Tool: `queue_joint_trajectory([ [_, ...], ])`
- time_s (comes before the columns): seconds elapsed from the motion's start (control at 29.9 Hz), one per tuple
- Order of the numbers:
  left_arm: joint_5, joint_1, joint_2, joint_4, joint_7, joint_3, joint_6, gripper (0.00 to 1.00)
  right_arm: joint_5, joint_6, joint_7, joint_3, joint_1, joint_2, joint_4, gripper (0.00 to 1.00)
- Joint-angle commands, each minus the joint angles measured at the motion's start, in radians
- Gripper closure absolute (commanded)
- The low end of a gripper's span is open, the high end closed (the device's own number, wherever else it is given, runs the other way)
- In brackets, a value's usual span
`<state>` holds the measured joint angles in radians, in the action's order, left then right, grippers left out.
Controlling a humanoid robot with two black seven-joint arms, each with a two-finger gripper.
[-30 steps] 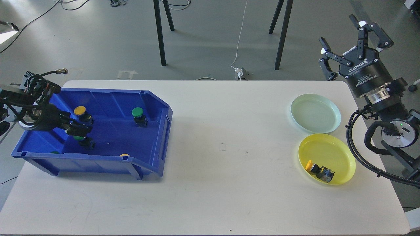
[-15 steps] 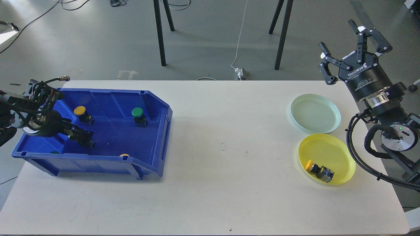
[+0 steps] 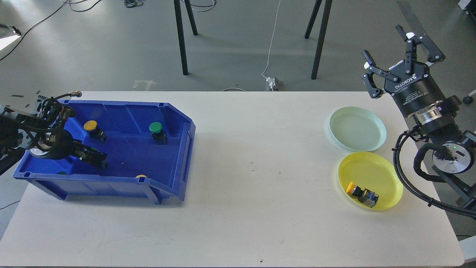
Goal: Pass button and place on color plate
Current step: 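Grasp the green button in the bin with the left gripper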
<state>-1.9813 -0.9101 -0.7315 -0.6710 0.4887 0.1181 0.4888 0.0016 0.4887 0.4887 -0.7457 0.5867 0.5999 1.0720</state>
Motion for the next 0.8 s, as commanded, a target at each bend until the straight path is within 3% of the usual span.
queue_joint_trajectory([
  [0.0, 0.001, 0.01, 0.012, 0.019, 0.0, 0.0, 0.0, 0.04, 0.0, 0.0, 0.0, -0.001, -0.004, 0.0, 0.0, 0.22],
  [0.3, -0.001, 0.023, 0.02, 0.03, 0.0, 0.0, 0.0, 0.07, 0.0, 0.0, 0.0, -0.001, -0.021, 0.0, 0.0, 0.22],
  [0.57, -0.001, 0.023, 0.023, 0.03, 0.0, 0.0, 0.0, 0.27, 0.0, 0.0, 0.0, -0.001, -0.03, 0.0, -0.001, 0.22],
  [0.77, 0.002, 0.023, 0.023, 0.03, 0.0, 0.002, 0.0, 0.32, 0.0, 0.0, 0.0, -0.001, -0.031, 0.0, 0.0, 0.22],
])
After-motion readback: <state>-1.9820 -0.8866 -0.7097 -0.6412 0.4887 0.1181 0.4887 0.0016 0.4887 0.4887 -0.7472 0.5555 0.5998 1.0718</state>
